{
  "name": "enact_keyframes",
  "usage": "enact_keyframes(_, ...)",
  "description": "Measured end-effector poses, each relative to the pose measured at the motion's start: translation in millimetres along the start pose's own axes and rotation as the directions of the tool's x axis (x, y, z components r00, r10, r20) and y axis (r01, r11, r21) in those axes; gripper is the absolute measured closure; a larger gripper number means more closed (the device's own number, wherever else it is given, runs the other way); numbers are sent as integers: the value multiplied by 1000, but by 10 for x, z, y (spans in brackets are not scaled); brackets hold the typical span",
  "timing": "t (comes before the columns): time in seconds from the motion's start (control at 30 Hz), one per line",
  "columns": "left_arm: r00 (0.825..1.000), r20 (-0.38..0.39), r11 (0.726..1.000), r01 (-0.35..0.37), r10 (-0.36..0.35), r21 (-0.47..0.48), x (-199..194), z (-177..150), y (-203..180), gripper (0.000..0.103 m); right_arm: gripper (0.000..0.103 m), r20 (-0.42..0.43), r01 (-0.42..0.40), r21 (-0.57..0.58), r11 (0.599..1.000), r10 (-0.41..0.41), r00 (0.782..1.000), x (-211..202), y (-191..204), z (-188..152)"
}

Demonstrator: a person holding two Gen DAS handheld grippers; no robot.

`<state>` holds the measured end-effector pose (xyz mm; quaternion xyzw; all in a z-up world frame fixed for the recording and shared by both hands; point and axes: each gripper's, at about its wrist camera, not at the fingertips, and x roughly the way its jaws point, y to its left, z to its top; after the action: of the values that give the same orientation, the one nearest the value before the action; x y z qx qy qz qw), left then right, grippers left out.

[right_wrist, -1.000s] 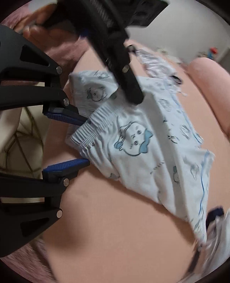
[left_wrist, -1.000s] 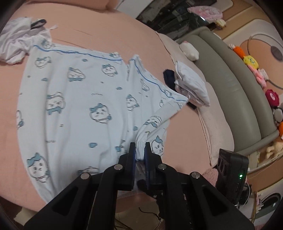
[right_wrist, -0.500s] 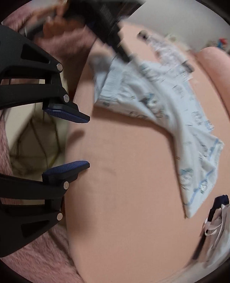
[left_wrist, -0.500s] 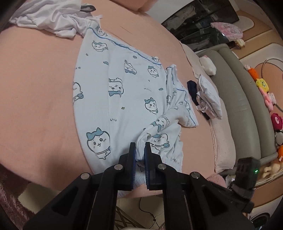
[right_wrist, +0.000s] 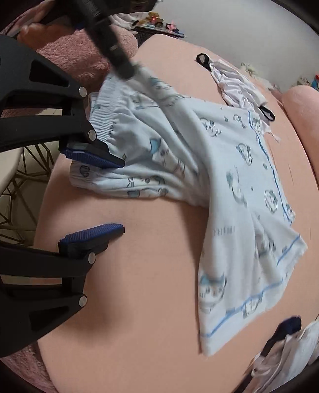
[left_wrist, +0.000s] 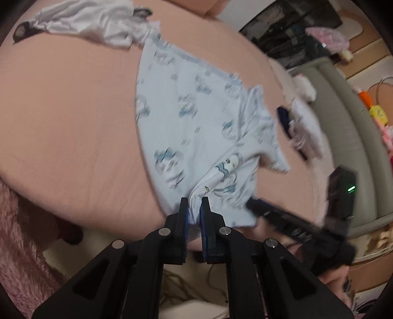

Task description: Fold clothes

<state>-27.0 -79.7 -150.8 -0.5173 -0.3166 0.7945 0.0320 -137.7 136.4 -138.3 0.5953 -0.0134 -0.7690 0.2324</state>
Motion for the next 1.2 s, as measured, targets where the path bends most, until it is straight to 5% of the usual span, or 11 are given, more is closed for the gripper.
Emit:
enact_keyframes(0.2,999,-40,1000,-6,5,-17,-4,80,61,91,57,56,-47,14,999,46,997,-196,-51,-34)
enact_keyframes(0.33,1000,-25,1000,-11,11,-13,-95,137,43,70,56,44,-96,37,995,94,995,-126,-112,2)
enact_keyframes(0.43,999,-39,1000,-14,15,19,-20,162,12,73,59,17,-98,34,995,97,995,81,-60,0)
enact_keyframes(0.47,999,-48,1000,-19,19,20,19,146,16,82,63,22,-81,3,997,81,996,97,10,2)
enact_keyframes(0.53,996,-67,998,-54,55,8,96,77,50,89,90,20,-67,-54,996,68,997,117,145,2)
enact_keyframes(0.73,994,-103,996,20,-29,-86,52,5,182,85,92,11,-112,-14,994,112,994,148,98,-55)
enact_keyframes(0.83,993,-104,993,50,-61,-106,79,4,221,71,85,7,-190,29,981,190,982,134,11,-50)
enact_keyframes(1.03,994,-111,997,12,-20,-78,126,-39,172,84,92,-25,-125,16,992,125,992,274,108,12)
enact_keyframes(1.2,990,-142,999,-10,6,-32,103,-157,138,85,93,-32,-98,41,994,99,995,185,104,-157)
